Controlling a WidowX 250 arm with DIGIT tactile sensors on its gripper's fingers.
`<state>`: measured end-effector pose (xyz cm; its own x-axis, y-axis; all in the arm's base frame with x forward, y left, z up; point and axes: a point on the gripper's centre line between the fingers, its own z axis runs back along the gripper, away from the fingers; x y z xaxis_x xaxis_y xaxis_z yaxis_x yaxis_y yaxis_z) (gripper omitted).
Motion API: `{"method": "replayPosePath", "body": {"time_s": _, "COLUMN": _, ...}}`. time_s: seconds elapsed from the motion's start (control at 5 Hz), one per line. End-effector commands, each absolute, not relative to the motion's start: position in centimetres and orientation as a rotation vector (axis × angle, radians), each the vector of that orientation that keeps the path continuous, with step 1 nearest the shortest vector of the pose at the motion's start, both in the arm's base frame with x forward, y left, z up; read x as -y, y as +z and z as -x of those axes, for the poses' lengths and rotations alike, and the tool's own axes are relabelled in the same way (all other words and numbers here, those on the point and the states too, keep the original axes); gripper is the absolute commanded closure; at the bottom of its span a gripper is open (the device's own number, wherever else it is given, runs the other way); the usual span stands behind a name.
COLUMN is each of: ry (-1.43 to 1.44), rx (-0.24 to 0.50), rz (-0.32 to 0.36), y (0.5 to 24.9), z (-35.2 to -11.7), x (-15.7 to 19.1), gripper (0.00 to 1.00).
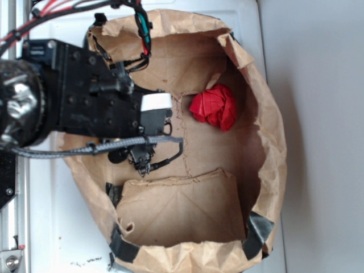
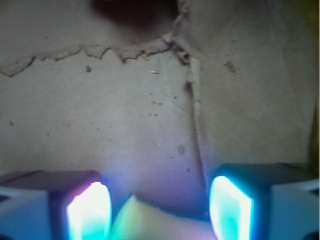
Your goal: Grab the green sponge.
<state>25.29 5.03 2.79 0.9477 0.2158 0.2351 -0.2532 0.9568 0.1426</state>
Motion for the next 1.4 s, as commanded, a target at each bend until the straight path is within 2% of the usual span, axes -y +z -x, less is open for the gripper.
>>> {"method": "replayPosePath", "body": {"time_s": 0.0, "ry": 0.237, "rx": 0.258, "rz": -0.167, "y": 3.7, "z": -26.5, "x": -5.2, "gripper": 1.0}}
{"method": "replayPosePath", "body": {"time_s": 0.4, "ry": 0.238, "rx": 0.256, "rz": -0.156, "y": 4.1, "z": -26.6, "x": -5.3, "gripper": 1.0}}
{"method": "replayPosePath", "body": {"time_s": 0.6, "ry": 0.238, "rx": 0.25, "rz": -0.13, "y": 5.2, "z": -26.7, "x": -5.2, "gripper": 1.0}}
{"method": "replayPosePath", "body": {"time_s": 1.0, "ry": 0.272, "rx": 0.192, "rz": -0.013, "y": 10.4, "z": -27.4, "x": -4.1, "gripper": 1.0}}
{"method": "replayPosePath", "body": {"time_s": 1.2, "ry": 0.275, "rx": 0.187, "rz": 0.026, "y": 12.3, "z": -27.2, "x": -3.8, "gripper": 1.0}}
